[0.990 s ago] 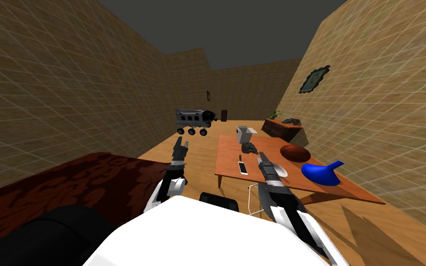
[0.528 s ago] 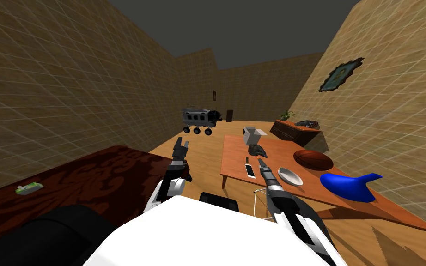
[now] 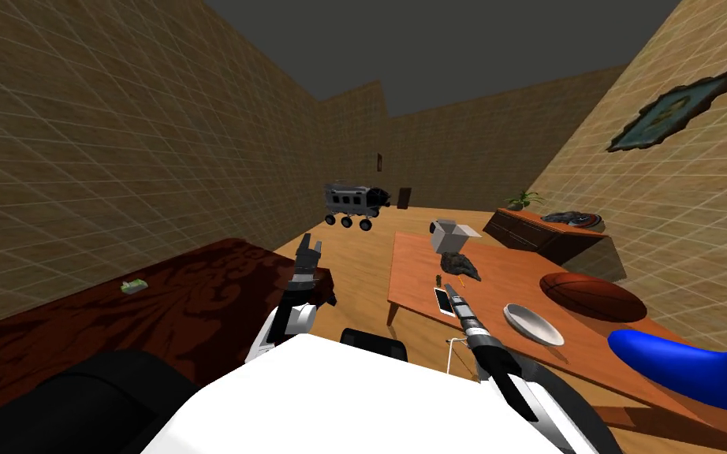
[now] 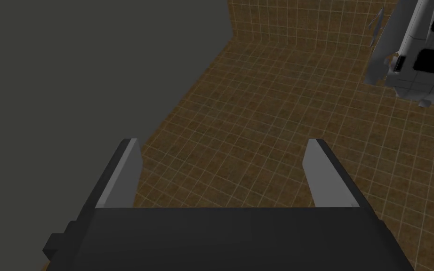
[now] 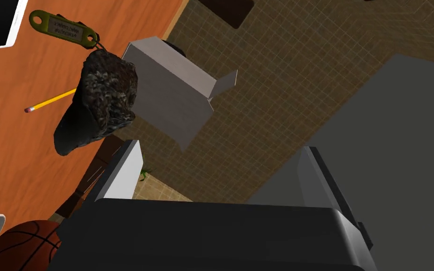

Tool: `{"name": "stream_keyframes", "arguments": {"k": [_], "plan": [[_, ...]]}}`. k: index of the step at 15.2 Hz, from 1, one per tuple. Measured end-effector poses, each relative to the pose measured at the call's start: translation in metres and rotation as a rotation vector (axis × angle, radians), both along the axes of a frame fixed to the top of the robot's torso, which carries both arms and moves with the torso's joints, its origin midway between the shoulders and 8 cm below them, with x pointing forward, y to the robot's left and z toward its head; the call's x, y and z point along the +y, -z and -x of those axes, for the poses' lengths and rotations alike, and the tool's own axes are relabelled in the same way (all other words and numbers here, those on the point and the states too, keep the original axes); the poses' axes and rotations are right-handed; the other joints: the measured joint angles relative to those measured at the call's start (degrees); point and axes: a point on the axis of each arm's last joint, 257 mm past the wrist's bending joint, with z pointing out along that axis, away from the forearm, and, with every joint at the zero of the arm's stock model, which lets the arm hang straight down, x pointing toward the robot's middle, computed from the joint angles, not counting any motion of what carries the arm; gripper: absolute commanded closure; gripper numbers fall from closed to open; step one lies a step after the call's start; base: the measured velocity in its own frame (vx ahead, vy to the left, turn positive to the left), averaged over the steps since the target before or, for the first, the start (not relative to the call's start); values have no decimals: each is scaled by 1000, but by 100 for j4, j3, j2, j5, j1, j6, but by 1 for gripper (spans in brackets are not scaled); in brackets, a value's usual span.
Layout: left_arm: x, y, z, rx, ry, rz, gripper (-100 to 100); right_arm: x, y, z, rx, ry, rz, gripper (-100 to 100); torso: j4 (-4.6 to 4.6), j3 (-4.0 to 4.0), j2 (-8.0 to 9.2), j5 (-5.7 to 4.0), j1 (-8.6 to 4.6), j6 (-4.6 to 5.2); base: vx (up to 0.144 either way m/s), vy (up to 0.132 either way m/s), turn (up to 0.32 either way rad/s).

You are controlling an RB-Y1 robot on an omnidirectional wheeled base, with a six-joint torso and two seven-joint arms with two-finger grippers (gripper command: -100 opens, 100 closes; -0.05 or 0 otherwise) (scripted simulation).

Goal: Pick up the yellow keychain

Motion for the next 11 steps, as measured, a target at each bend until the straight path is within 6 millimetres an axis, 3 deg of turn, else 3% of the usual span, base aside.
{"name": "stream_keyframes", "arguments": {"k": [7,11], "plan": [[0,0,0,0,0,0,0,-57,82,32,217,89,130,-100,0,-1,-2,0,1,-3,16,77,257],[0,0,0,0,0,0,0,-103,119,74,358,153,221,-100,-2,-5,-10,2,8,-2,42,78,225]]}}
